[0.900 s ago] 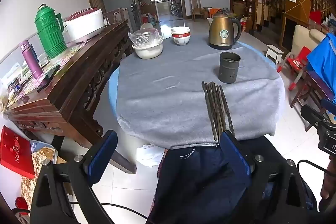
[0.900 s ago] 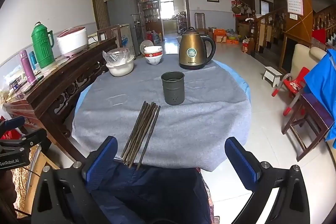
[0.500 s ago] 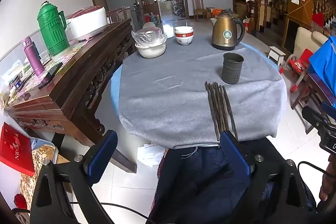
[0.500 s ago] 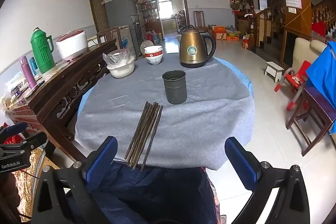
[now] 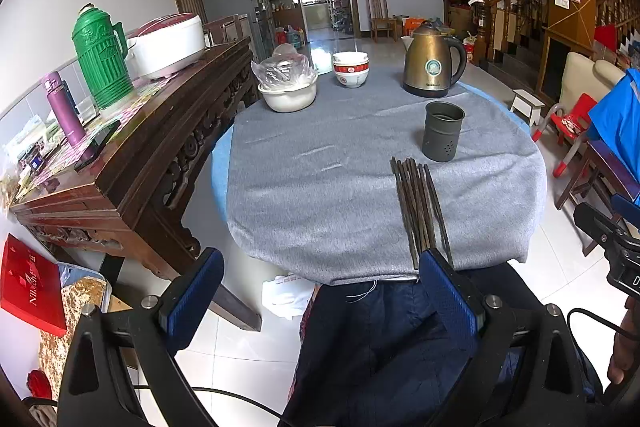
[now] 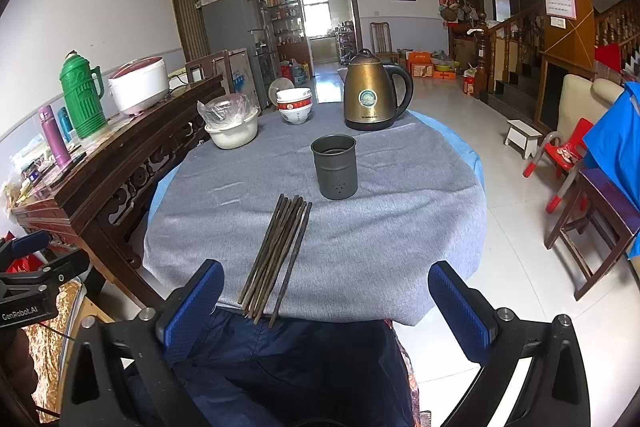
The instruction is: Organize utensils
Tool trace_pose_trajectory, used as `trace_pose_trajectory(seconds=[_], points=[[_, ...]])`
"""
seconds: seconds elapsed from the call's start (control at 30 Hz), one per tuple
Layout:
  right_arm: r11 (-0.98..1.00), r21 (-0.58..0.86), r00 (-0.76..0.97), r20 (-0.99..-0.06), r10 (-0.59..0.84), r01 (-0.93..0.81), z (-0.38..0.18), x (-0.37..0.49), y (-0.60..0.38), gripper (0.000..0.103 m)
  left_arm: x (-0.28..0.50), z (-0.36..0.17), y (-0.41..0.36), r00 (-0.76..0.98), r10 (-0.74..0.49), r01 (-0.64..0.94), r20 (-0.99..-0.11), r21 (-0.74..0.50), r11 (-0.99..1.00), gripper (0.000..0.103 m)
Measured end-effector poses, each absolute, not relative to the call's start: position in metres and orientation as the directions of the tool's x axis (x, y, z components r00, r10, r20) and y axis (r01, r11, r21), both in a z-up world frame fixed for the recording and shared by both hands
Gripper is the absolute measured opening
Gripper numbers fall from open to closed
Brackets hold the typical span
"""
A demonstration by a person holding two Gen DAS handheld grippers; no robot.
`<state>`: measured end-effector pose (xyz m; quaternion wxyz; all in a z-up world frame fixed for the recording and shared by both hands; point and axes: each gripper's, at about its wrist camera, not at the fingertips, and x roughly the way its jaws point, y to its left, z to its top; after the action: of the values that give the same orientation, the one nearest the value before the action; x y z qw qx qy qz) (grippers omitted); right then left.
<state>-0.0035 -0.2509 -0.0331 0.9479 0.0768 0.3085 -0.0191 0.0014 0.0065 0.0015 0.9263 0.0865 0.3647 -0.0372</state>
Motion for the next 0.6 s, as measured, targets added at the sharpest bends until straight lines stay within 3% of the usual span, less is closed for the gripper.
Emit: trace_pose_trajectory(seconds=[0.6], points=[[0.984, 0.154, 0.81, -0.587, 0.017, 0.091, -0.0356, -0.0023, -0.2541, 0.103, 0.0057, -0.002, 0.0044, 0.722, -0.017, 0.14, -0.691, 0.122, 0.983, 0.098]])
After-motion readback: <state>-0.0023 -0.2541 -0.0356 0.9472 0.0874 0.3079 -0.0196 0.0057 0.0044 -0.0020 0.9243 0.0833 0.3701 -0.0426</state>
